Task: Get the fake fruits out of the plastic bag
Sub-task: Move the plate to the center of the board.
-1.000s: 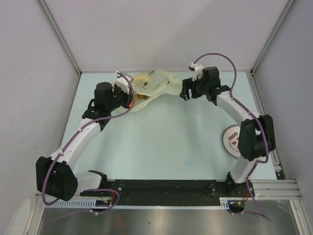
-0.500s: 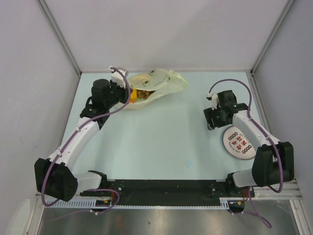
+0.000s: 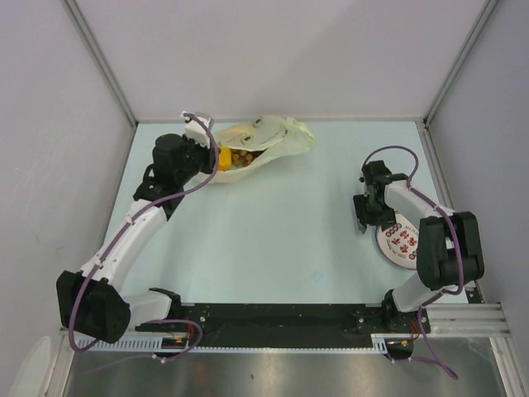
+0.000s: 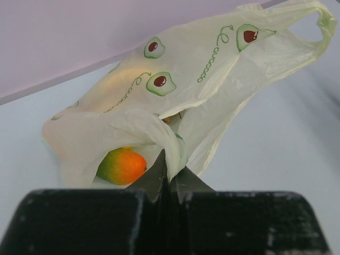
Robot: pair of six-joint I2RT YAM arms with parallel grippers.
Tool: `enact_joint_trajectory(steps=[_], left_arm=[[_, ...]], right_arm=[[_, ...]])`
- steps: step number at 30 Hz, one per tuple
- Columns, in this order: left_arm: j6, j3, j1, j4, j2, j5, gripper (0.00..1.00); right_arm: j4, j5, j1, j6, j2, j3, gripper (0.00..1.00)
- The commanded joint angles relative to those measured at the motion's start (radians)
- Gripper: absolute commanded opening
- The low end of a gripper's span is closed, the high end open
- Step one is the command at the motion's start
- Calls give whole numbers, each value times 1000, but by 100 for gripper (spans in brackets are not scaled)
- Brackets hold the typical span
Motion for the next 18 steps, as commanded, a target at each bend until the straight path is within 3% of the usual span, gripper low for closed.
enact_joint_trajectory(steps=[1, 9, 18], left_arm=[[21, 16, 3, 5, -69, -51, 0], [32, 1, 3, -14, -92, -92, 0], [20, 12, 6, 0, -84, -75, 0]], right_arm=[[-38, 83, 13, 109, 55, 22, 64], [-51, 146, 5, 149, 115, 23, 62], [-40, 80, 13, 140, 121, 25, 36]])
